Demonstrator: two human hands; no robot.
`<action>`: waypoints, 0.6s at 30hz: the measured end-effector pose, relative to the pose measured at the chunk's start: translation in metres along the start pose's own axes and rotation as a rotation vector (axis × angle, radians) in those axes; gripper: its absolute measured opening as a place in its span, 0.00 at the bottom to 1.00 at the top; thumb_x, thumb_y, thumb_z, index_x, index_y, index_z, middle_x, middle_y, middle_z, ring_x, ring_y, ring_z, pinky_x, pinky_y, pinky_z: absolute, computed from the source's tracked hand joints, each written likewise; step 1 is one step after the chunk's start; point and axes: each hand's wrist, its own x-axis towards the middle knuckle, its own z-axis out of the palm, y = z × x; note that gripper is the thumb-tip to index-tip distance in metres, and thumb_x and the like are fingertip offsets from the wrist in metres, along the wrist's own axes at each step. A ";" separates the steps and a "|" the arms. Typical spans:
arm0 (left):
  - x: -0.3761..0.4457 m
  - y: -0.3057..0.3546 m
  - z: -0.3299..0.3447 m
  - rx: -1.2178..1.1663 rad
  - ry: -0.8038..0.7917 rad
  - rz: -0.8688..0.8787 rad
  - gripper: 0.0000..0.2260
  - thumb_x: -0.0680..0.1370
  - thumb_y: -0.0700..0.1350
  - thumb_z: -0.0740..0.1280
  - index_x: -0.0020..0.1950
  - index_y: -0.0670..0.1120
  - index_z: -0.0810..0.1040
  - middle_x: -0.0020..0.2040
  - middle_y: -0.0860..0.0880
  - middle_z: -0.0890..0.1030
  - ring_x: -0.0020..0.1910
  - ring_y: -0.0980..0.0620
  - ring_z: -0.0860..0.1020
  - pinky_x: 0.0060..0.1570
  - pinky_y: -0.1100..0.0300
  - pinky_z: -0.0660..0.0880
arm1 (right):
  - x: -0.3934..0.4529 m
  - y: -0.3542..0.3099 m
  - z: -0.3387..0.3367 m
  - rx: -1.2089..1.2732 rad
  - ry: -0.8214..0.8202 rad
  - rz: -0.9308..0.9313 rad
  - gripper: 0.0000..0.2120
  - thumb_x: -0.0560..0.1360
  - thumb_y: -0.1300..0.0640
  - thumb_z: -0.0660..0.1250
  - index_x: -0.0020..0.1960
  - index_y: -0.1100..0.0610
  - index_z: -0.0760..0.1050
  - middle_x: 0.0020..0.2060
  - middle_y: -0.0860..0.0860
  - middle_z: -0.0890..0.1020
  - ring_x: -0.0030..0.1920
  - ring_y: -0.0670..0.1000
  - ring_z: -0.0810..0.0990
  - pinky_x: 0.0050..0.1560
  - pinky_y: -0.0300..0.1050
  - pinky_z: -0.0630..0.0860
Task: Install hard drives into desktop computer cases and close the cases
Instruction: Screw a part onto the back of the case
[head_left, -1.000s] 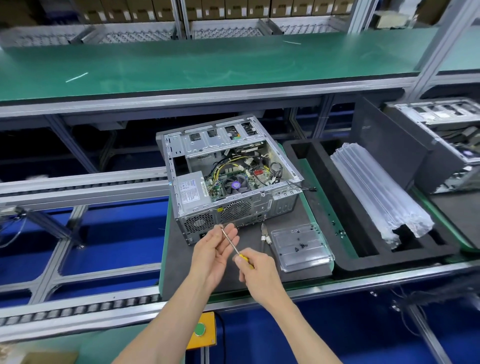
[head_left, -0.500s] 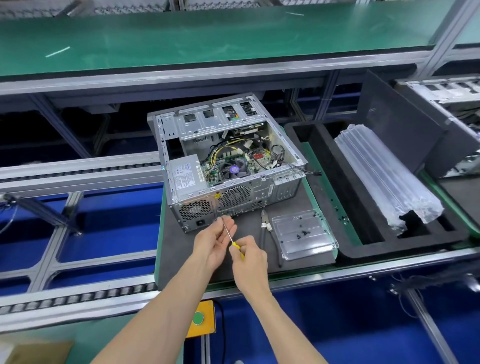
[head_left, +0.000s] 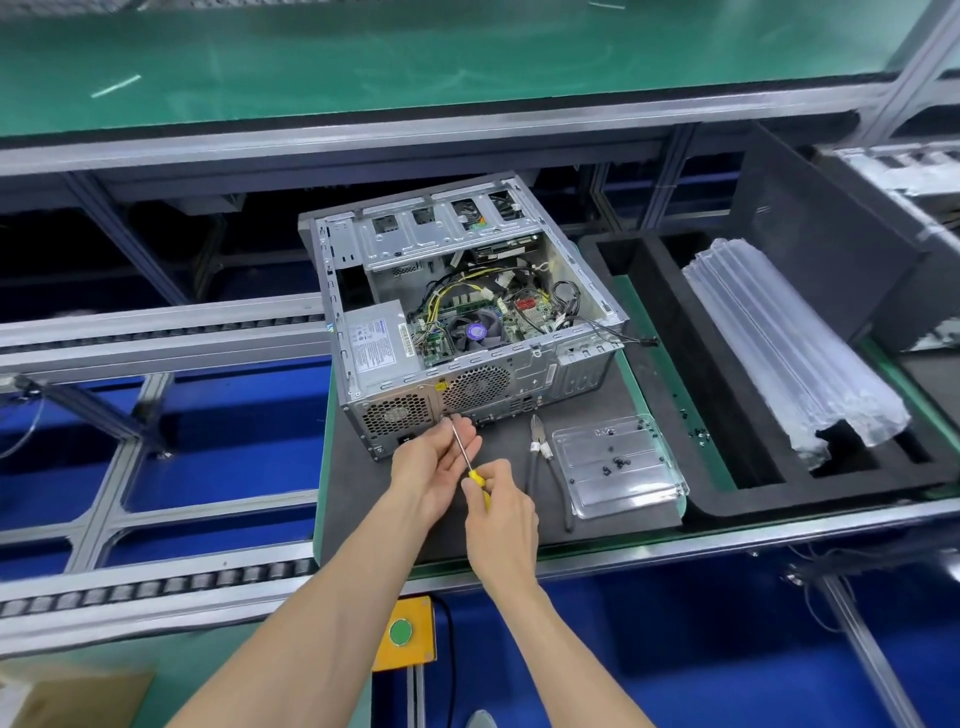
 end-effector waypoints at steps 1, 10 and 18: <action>0.000 0.001 0.000 0.005 0.001 0.000 0.06 0.83 0.36 0.63 0.51 0.35 0.79 0.39 0.43 0.86 0.40 0.48 0.86 0.43 0.53 0.80 | 0.000 -0.001 0.000 0.000 0.001 0.001 0.04 0.83 0.50 0.60 0.52 0.49 0.68 0.40 0.47 0.80 0.41 0.51 0.78 0.40 0.50 0.74; 0.001 -0.002 0.001 -0.015 0.028 0.026 0.05 0.82 0.37 0.66 0.49 0.36 0.79 0.36 0.45 0.84 0.37 0.51 0.84 0.48 0.53 0.80 | 0.002 -0.013 0.000 0.119 -0.074 0.115 0.08 0.84 0.49 0.55 0.55 0.50 0.71 0.45 0.51 0.82 0.48 0.52 0.78 0.47 0.52 0.74; 0.003 -0.008 -0.004 -0.087 -0.016 -0.001 0.06 0.83 0.36 0.63 0.52 0.36 0.79 0.39 0.45 0.86 0.39 0.52 0.86 0.52 0.53 0.80 | 0.002 -0.014 0.002 0.267 0.082 0.225 0.07 0.78 0.50 0.69 0.49 0.53 0.76 0.40 0.47 0.81 0.44 0.44 0.75 0.38 0.36 0.67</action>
